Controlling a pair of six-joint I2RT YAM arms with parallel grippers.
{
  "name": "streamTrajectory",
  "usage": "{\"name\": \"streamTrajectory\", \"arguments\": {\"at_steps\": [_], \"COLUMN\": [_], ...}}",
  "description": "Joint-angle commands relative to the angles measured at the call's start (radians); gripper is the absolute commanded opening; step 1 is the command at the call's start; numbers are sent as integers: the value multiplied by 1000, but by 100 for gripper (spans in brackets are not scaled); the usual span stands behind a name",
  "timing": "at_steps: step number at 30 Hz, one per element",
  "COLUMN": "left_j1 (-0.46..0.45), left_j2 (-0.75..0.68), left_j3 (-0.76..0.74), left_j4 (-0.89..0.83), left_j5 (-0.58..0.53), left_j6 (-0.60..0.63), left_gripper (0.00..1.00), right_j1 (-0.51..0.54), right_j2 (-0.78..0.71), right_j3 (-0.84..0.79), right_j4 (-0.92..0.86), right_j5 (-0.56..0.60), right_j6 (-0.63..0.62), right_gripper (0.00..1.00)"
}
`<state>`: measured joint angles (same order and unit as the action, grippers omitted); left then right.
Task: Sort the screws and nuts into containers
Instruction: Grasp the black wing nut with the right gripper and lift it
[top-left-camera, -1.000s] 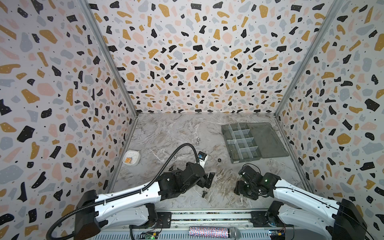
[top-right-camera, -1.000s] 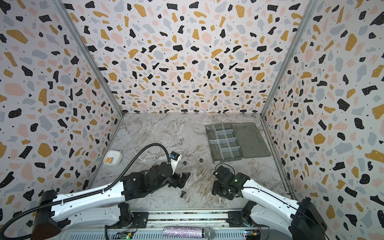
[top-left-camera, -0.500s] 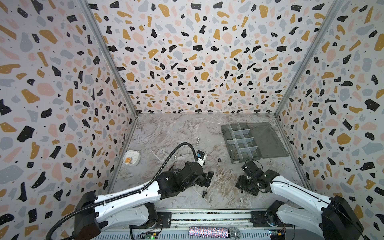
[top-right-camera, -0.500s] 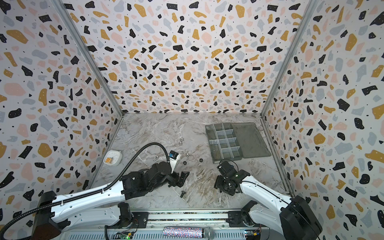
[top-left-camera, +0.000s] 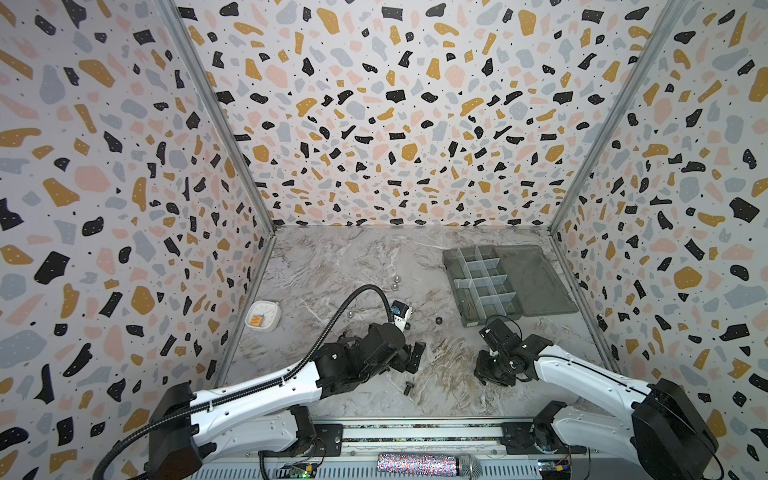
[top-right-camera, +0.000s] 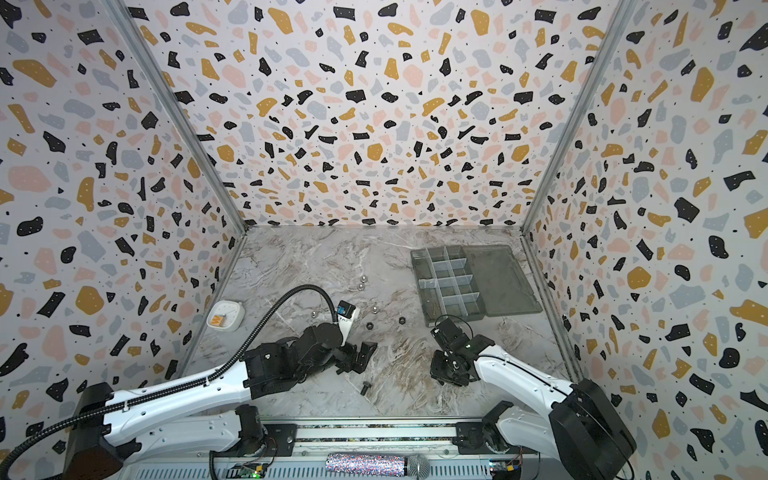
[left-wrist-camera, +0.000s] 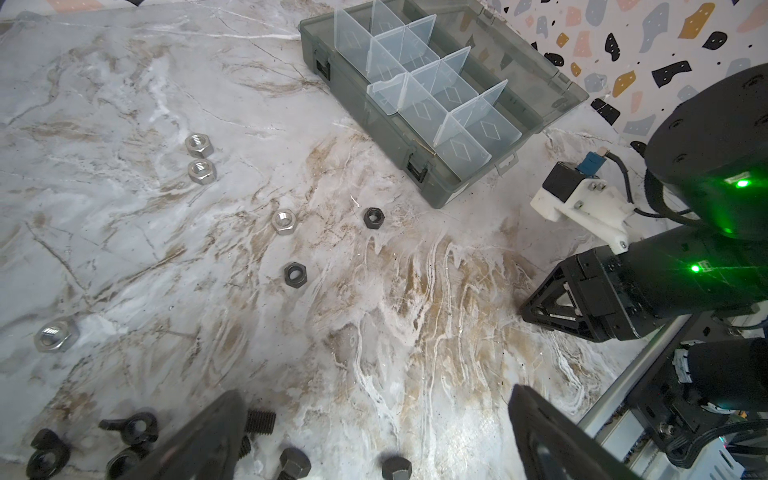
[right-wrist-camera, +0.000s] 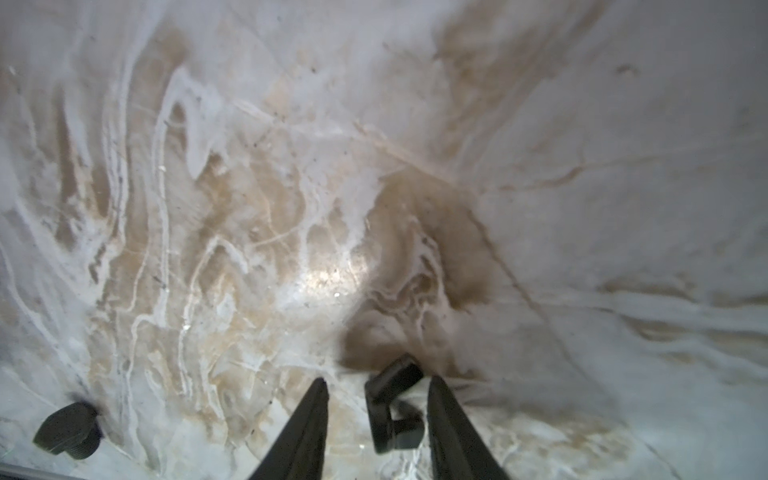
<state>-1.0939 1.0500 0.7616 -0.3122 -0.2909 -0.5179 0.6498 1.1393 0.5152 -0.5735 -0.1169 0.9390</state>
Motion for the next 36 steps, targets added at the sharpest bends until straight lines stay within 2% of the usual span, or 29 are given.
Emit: {"name": "streamTrajectory", "arguments": {"at_steps": [1,7,14,21,36], "left_j1": [6,6,6,8,9], "left_j2": [-5,-14,-18,-19,-16], "left_j3": [-8,-11,-13,-4,14], "left_j4": [32,26,18,6,-18], "left_j5": [3,-4,-6,-17,-36], "left_j6": [-11,-17,-24,-26,-45], "left_gripper": [100,100,100,100,100], "right_j1": [14,40,59,60,62], "right_j2": [3,50,75,62,24], "right_j3": [2,9,21,66,158], "right_j4": [-44,-29,-39,-81,-150], "right_j5": [32,34,48,83,113], "right_j6": [-17,-28,-46,-77,-131], "right_gripper": [37,20,9,2,0]}}
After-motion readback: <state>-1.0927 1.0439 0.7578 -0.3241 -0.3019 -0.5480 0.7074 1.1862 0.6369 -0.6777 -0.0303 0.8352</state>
